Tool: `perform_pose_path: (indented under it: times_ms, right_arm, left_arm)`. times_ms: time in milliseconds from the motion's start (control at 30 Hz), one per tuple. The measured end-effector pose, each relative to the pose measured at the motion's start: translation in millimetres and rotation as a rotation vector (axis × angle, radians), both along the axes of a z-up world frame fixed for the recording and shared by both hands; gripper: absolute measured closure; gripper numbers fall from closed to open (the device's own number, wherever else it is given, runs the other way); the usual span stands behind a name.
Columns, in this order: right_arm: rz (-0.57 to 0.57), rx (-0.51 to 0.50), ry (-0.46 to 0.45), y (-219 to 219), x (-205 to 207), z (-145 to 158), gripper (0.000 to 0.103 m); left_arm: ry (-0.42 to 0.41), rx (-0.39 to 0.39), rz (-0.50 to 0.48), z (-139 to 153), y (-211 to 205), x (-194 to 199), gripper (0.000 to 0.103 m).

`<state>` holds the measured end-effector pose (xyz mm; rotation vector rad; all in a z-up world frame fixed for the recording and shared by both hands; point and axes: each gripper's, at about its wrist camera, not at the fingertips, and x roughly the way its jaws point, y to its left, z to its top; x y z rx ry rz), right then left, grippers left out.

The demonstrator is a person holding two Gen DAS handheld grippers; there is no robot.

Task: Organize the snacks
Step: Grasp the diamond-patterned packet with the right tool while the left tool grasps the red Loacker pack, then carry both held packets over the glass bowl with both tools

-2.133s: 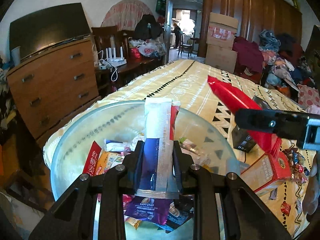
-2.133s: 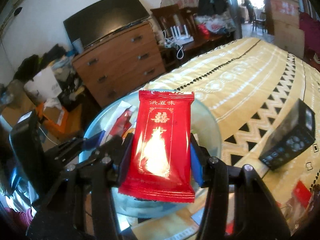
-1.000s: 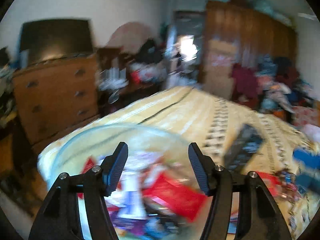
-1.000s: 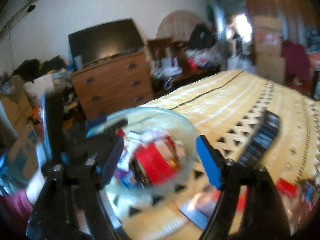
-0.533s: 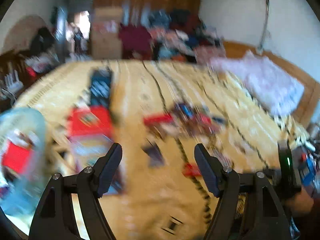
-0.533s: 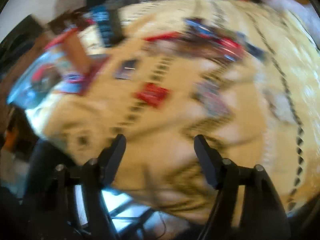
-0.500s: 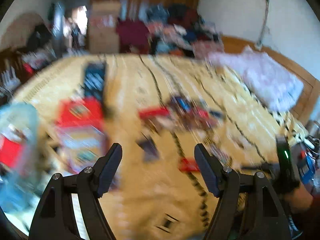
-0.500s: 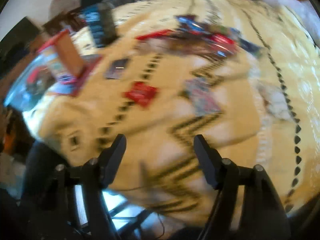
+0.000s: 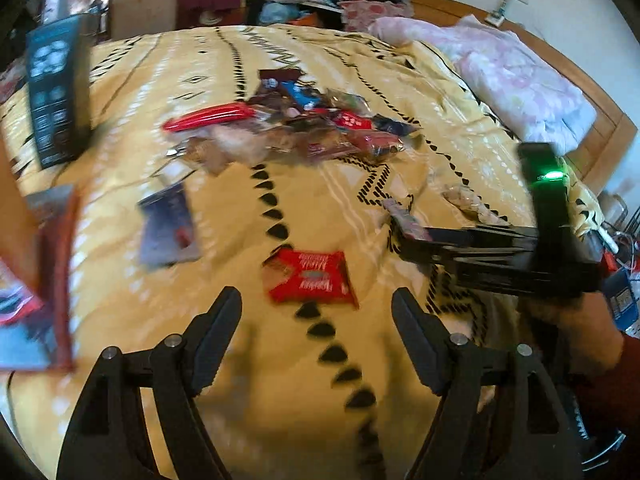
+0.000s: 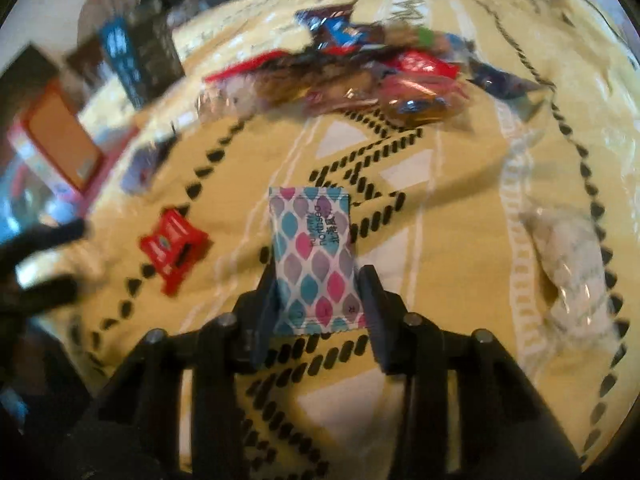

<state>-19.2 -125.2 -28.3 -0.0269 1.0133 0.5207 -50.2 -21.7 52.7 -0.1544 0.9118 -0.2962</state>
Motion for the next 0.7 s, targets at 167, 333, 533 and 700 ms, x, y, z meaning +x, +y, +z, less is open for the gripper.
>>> perform_pose_path:
  times_ms: [167,333,533,700]
  right_arm:
    - [0.003,0.056,-0.027,-8.2,-16.0,11.6,0.062]
    - [-0.023,0.114,0.006,-16.0,-20.8,10.1,0.062]
    - [-0.03,0.124,0.014,-15.3,-19.0,7.4,0.062]
    - [-0.045,0.138,0.004,-17.2,-20.3,9.0,0.062]
  left_arm:
    - [0.034,-0.008,0.031,-22.0,-3.8,28.6,0.024]
    - [0.021,0.03,0.002,-29.6,-19.3,38.1,0.024]
    - [0.033,0.089,-0.009,-39.5,-23.1,37.1,0.044]
    - [0.007,0.097,-0.008,-32.2,-21.2,32.5,0.05]
